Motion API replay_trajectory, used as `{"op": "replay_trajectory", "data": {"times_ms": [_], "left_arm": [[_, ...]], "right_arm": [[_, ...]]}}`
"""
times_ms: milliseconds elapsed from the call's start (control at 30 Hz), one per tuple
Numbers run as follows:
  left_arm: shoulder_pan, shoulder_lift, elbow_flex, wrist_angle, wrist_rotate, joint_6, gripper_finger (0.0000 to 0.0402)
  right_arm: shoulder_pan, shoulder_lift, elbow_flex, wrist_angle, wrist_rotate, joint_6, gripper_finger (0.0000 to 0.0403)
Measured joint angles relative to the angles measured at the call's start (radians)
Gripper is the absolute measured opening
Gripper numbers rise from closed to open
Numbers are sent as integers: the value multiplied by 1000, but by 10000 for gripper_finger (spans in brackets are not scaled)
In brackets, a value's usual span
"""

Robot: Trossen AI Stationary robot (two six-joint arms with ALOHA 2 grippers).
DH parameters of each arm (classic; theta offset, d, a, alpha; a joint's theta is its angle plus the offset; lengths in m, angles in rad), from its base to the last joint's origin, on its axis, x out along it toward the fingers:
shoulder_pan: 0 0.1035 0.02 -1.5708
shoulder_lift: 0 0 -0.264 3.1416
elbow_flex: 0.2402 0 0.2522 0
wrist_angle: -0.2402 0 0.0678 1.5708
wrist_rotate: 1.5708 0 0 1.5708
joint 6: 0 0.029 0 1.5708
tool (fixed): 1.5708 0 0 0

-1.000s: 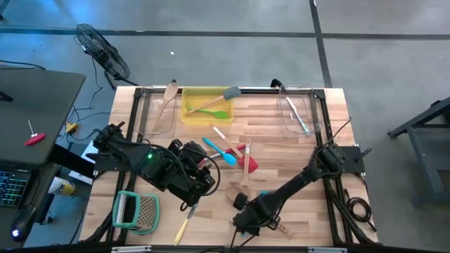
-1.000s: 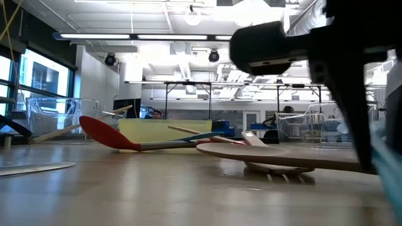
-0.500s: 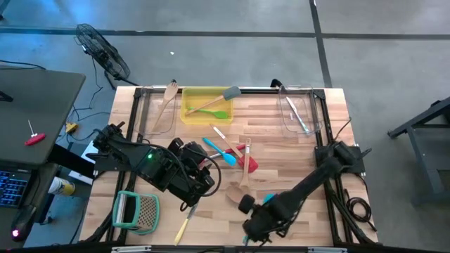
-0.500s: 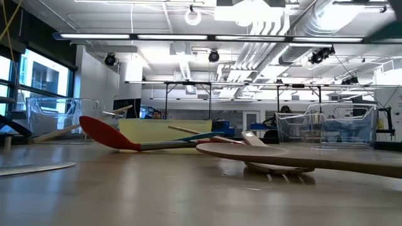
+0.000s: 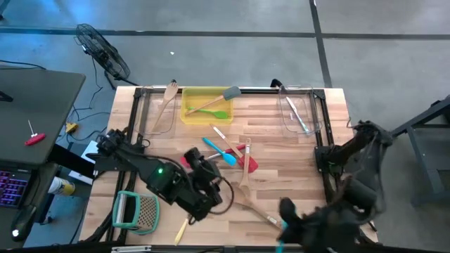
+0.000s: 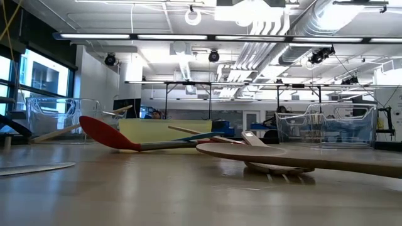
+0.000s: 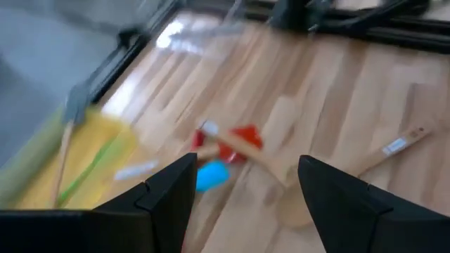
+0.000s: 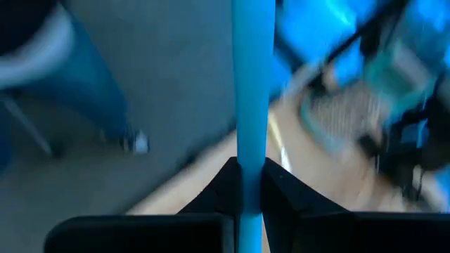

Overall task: Pick & Place Kitchen Items
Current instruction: Put the blue spatula into the yellow bin

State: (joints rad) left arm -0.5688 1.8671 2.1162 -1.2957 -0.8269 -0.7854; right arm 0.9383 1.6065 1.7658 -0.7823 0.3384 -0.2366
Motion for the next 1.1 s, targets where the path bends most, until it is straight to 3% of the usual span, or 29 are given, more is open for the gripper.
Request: {"op": "replay_trajectory", "data": {"times_ms": [167,400,833,1100], "left_arm": [[-46,30,-2,249,-72,302,242],[-77,35,-1,533,-52,676,242],[-80,37,-2,565,44,765,242],[-108,41,-2,683,143,795,242]], "right_arm": [[78,-17,-39,175,-3,-143,23],[62,-17,-126,371,2,-274,23],[-84,-17,-197,505,-94,-262,23],[-122,-12,-197,486,-17,-250,23]]}}
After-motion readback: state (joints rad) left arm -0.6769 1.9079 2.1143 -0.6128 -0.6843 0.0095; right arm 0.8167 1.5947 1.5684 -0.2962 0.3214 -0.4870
